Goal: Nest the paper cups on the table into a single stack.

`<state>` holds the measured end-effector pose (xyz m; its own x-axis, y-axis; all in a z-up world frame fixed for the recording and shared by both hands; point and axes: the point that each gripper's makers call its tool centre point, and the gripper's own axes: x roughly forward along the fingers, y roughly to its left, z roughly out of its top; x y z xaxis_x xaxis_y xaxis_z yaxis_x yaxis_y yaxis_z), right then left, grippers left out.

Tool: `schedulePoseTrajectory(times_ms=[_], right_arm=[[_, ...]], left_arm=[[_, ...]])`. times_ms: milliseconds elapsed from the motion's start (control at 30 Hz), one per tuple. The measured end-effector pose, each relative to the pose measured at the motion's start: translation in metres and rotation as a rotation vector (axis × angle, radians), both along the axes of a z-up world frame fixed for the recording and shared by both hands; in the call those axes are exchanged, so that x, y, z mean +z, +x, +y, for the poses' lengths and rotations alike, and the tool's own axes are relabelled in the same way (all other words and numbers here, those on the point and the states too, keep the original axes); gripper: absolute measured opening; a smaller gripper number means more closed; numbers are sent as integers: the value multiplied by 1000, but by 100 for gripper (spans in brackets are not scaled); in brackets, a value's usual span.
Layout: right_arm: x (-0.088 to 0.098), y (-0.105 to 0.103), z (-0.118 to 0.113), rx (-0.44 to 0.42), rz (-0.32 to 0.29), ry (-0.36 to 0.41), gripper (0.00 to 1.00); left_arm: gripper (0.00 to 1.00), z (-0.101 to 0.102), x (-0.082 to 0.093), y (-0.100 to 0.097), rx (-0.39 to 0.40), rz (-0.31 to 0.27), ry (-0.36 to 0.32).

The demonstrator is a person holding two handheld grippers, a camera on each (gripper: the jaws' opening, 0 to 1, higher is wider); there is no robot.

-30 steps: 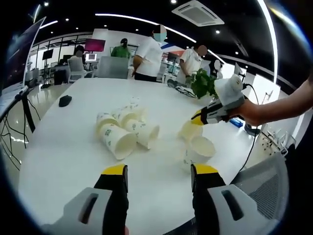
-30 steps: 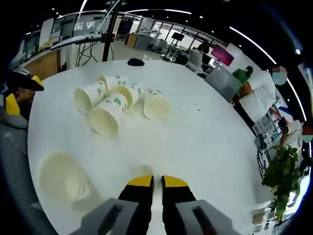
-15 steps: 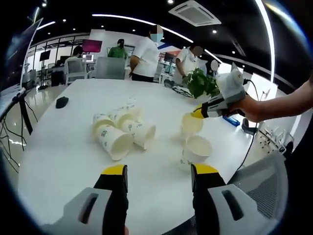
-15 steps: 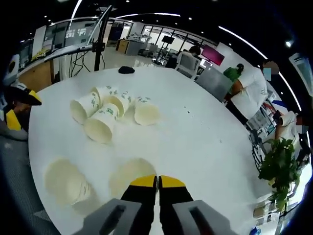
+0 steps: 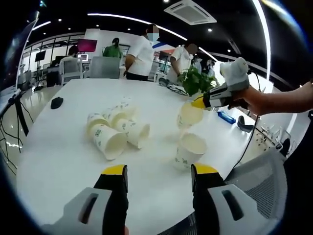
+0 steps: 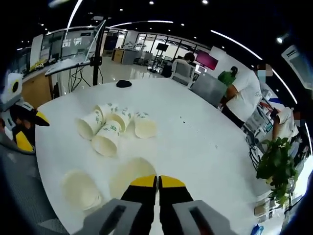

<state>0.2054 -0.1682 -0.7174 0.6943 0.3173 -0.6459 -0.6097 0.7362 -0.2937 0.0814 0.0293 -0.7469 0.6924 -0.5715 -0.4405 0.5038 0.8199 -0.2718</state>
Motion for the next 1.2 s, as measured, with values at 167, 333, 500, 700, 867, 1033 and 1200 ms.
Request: schedulePoseTrajectory(times_ms=[167, 333, 500, 700, 867, 1033, 1200], right_arm=[[19, -10, 9, 16, -22, 38, 0], [32, -24, 20, 61, -40, 40, 0], [42, -37, 31, 96, -54, 63, 0], [49, -54, 45, 141, -58, 72, 0], [48, -63, 52, 168, -57, 75, 0], [46, -77, 61, 192, -40, 90, 0], [37, -87, 66, 211, -22, 89, 0]], left_arm=[[51, -1, -2, -1, -9, 5, 0], [51, -1, -3, -1, -14, 11, 3], [51, -2, -5, -2, -17, 17, 6], [51, -3, -5, -4, -19, 21, 10], [51, -1, -8, -2, -16, 24, 14], [51, -1, -7, -3, -9, 25, 14], [51, -1, -6, -2, -6, 26, 13]])
